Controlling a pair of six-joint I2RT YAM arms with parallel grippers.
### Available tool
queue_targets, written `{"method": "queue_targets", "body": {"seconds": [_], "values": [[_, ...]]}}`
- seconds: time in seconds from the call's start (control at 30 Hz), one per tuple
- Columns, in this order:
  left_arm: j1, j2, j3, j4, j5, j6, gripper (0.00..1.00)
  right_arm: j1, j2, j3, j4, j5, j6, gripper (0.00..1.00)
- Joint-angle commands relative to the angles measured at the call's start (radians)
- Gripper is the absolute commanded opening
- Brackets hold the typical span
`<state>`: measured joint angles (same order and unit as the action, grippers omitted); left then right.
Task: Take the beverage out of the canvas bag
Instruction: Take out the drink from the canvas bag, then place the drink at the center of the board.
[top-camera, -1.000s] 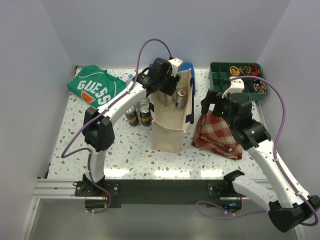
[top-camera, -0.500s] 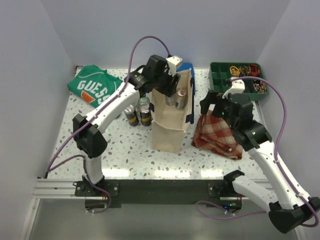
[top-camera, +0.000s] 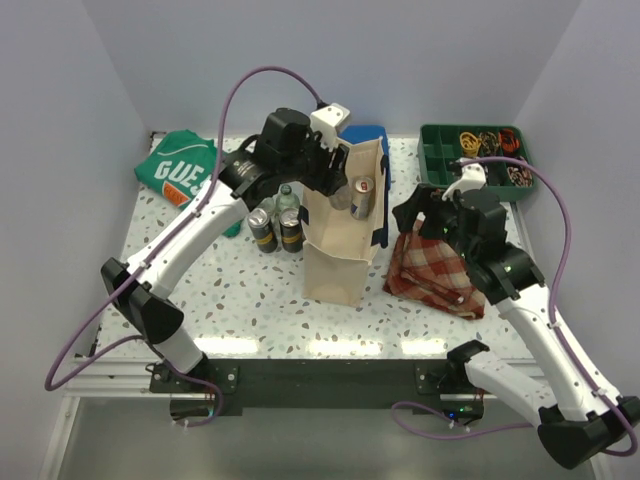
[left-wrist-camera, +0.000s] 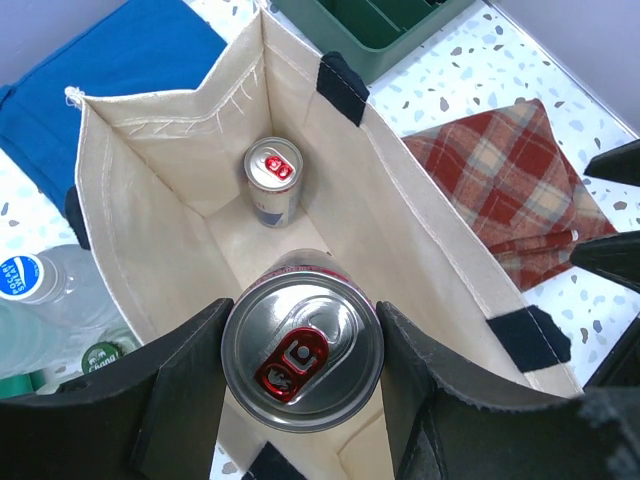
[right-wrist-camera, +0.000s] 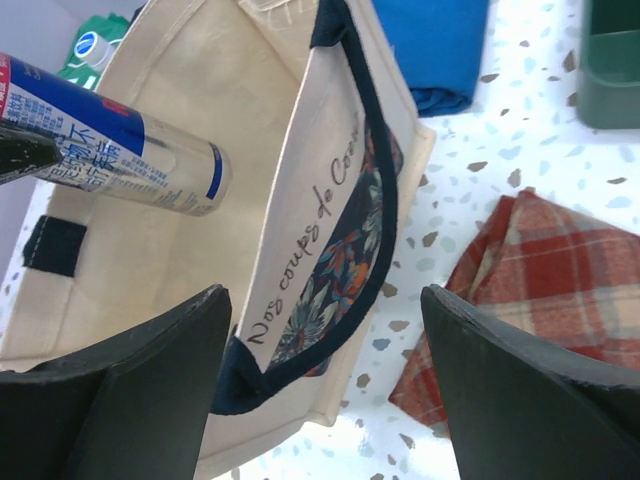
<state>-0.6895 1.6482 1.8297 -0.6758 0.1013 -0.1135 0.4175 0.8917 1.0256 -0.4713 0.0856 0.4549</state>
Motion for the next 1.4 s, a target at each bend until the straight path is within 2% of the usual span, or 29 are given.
{"method": "queue_targets", "body": {"seconds": [0.0,0.2,0.43,0.77,0.87,1.37], "values": [[-0.004,-0.091,0.000,0.084,0.014,-0.015,0.00,-0.003,0.013,-0.007,0.060,-0.067,0.048,0.78],[-0.005,-0.165,-0.009,0.088,-0.005,-0.017,0.00,-0.003,0.052,-0.005,0.092,-0.107,0.060,0.74],[-0.005,-0.223,-0.003,0.067,-0.041,-0.017,0.00,-0.003,0.102,-0.005,0.128,-0.145,0.077,0.65],[-0.005,-0.300,-0.020,0.025,-0.097,-0.012,0.00,-0.003,0.112,-0.012,0.134,-0.115,0.077,0.68],[-0.005,-0.320,-0.033,0.005,-0.153,-0.012,0.00,-0.003,0.122,-0.010,0.135,-0.119,0.080,0.68],[-0.005,-0.429,-0.079,-0.176,-0.281,-0.052,0.00,-0.003,0.153,0.007,0.142,-0.106,0.074,0.72]]}}
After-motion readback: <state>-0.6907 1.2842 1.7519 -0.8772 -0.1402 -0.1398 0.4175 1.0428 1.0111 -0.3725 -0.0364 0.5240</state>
